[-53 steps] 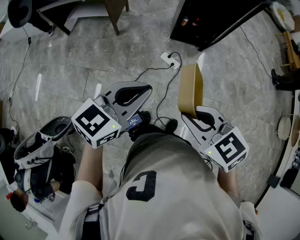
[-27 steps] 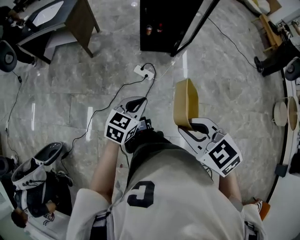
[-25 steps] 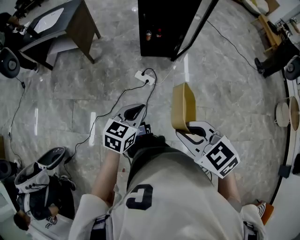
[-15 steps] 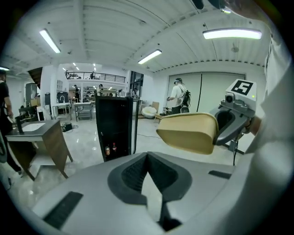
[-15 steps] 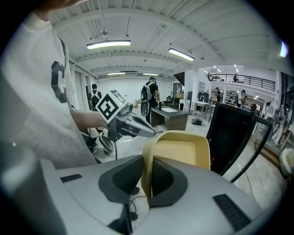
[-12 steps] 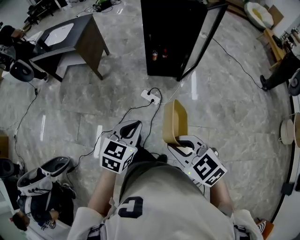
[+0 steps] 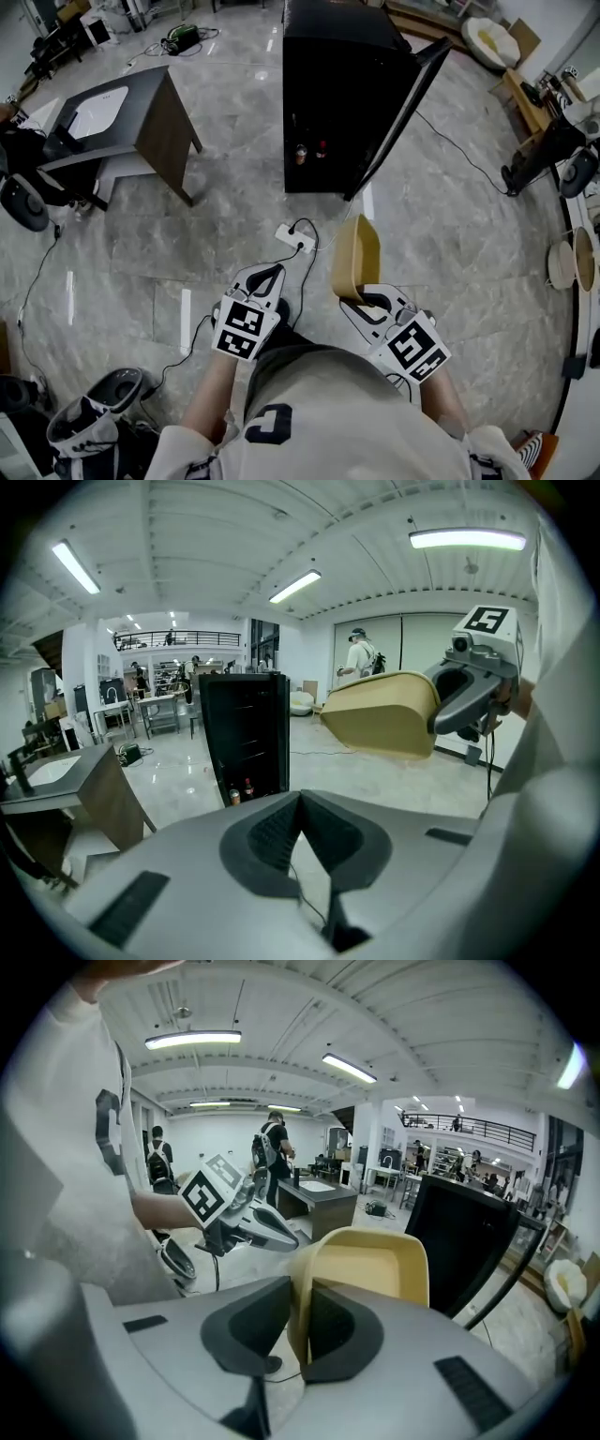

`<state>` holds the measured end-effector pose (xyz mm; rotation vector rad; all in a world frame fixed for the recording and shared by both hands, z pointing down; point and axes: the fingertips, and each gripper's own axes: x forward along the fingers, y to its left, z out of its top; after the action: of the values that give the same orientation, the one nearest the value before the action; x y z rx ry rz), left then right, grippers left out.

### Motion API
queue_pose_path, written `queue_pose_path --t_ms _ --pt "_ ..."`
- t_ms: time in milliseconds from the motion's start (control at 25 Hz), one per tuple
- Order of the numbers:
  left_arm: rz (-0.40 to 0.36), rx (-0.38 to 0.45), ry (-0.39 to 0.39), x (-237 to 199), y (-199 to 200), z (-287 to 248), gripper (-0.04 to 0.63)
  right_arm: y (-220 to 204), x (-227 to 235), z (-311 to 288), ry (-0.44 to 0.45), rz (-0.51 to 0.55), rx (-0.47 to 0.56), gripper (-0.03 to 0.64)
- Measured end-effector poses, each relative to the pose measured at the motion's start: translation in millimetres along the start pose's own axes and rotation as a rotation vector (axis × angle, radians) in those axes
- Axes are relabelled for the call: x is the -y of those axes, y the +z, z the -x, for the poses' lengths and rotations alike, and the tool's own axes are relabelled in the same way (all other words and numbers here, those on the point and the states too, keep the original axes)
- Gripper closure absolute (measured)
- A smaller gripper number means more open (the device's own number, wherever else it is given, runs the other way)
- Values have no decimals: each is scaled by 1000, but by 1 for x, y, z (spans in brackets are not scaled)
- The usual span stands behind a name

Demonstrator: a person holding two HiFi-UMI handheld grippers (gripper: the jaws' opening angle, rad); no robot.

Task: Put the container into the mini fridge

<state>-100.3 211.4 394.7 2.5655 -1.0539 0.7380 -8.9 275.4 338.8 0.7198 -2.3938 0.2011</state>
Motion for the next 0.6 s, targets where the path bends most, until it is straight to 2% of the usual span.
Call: queue_pose_path --t_ms 120,280,600 --pt "11 2 -17 -43 2 -4 540 24 15 -29 -39 -24 6 566" --pt "14 -9 -28 -85 -3 -7 540 38 26 -65 -55 -3 -42 566" --pt "10 -39 -46 -134 -10 -17 540 61 52 -103 -80 16 -101 566"
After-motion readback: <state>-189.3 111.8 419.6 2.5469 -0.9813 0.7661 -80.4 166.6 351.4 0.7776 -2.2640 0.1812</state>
